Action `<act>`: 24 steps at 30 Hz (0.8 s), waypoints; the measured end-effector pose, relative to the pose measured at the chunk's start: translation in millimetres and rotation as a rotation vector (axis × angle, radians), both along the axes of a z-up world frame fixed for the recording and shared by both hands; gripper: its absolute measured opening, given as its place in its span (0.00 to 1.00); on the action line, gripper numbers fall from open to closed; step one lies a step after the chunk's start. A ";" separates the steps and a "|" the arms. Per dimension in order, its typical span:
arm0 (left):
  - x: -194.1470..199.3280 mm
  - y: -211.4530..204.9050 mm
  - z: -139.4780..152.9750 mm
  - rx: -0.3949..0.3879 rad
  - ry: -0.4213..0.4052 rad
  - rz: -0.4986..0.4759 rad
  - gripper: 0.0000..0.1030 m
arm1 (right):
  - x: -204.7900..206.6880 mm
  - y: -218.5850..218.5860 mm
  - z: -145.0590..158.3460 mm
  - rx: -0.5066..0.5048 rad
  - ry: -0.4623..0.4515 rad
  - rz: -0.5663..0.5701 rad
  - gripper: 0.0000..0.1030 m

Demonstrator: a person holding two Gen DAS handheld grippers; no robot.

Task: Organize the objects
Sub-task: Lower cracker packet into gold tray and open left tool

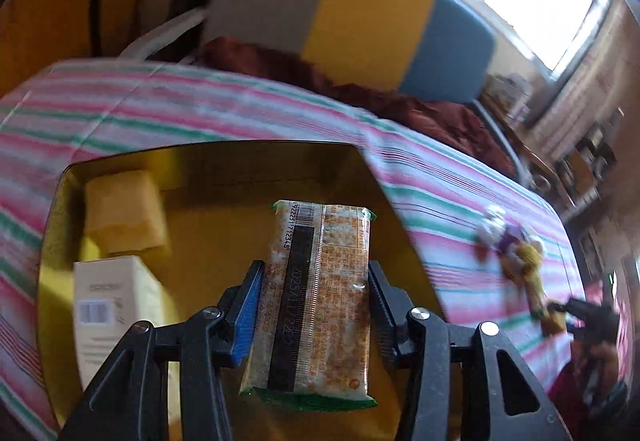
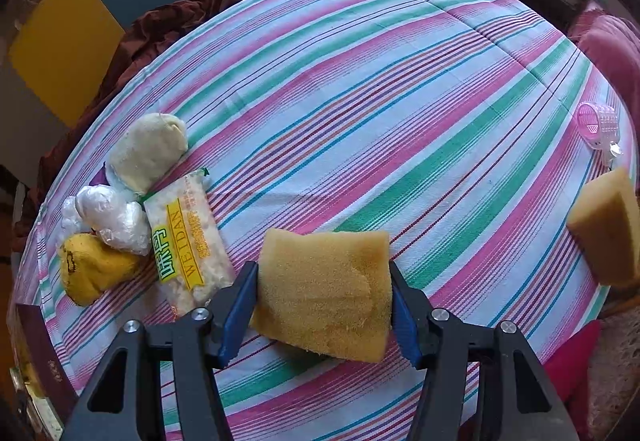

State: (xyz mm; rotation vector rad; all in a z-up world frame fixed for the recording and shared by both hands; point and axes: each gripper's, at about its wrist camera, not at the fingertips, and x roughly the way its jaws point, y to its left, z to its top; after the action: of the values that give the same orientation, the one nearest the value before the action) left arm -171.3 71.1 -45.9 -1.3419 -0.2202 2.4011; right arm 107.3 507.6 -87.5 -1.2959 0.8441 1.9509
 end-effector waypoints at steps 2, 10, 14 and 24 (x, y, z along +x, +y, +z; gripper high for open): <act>-16.5 -9.7 -12.3 -0.015 -0.040 0.053 0.48 | -3.2 -2.6 1.2 0.002 0.000 0.007 0.60; -59.2 -26.4 -35.4 -0.176 -0.055 0.160 0.48 | -10.5 -1.8 -8.1 0.003 -0.004 0.015 0.60; -74.2 -29.7 -40.4 -0.245 -0.053 0.187 0.48 | -17.3 -4.5 -11.9 0.004 -0.005 0.015 0.60; -60.2 -31.7 -28.2 -0.211 -0.024 0.184 0.50 | -17.8 -3.6 -12.9 0.004 -0.005 0.014 0.60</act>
State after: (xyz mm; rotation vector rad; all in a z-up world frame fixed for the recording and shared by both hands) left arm -231.5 39.4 -74.1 -1.5024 -0.1026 2.6233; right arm 89.5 504.0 -100.4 -1.3070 0.8303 1.9584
